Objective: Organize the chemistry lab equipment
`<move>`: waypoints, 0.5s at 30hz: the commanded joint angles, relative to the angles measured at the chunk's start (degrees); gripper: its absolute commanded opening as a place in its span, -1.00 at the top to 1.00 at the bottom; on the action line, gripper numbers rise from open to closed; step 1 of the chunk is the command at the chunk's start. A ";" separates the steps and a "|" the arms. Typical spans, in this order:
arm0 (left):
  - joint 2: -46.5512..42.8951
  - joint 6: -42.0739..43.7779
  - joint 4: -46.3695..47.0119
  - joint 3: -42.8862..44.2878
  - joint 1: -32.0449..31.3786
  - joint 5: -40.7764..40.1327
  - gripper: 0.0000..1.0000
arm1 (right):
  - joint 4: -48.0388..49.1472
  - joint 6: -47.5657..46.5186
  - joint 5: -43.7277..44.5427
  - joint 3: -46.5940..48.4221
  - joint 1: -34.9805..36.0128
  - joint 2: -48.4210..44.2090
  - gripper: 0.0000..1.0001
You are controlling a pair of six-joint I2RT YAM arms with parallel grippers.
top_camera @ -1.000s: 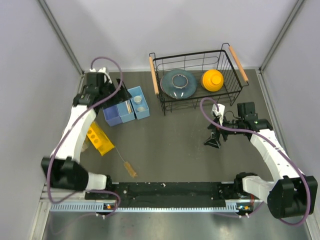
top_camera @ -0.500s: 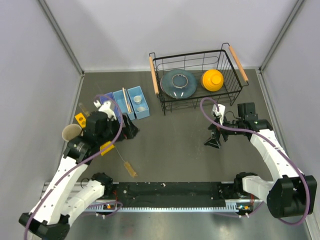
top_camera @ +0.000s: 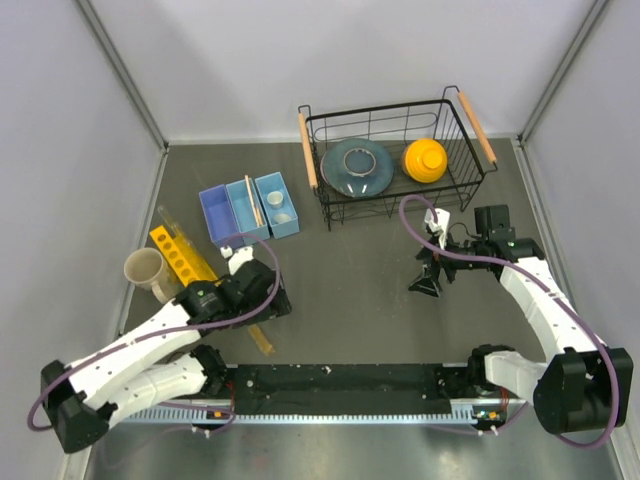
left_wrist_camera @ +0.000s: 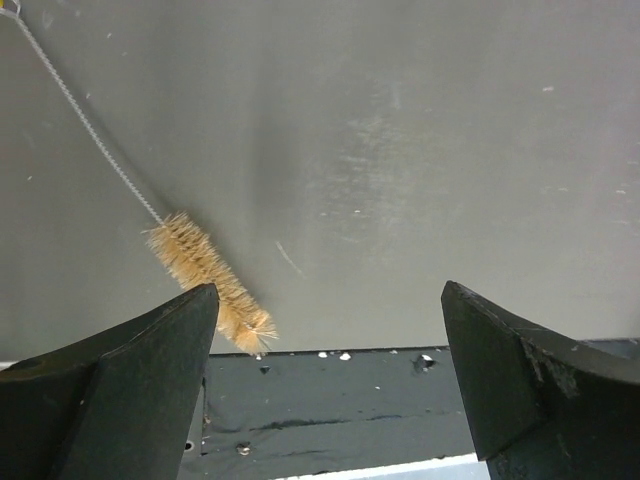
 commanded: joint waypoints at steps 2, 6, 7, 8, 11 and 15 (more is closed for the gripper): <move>5.04 -11.75 -1.46 -2.91 -1.89 -5.95 -0.98 | 0.82 -1.31 -1.42 0.32 -0.71 0.06 -0.97; 5.23 -16.40 0.04 -7.38 -1.89 -6.83 -0.98 | 0.82 -1.31 -1.42 0.23 -0.62 -0.03 -0.97; 5.23 -17.29 -0.13 -7.74 -1.80 -7.09 -0.98 | 0.82 -1.31 -1.42 0.23 -0.71 -0.03 -0.98; 5.40 -17.82 -0.22 -8.10 -1.80 -7.27 -0.98 | 0.82 -1.31 -1.42 0.23 -0.62 0.06 -0.97; 6.54 -20.11 -0.75 -8.98 -1.80 -7.53 -0.98 | 0.82 -1.31 -1.42 0.23 -0.71 0.14 -0.98; 10.49 -21.34 0.48 -9.94 -1.80 -6.83 -0.98 | 0.82 -1.22 -0.98 0.32 -0.62 0.06 -0.98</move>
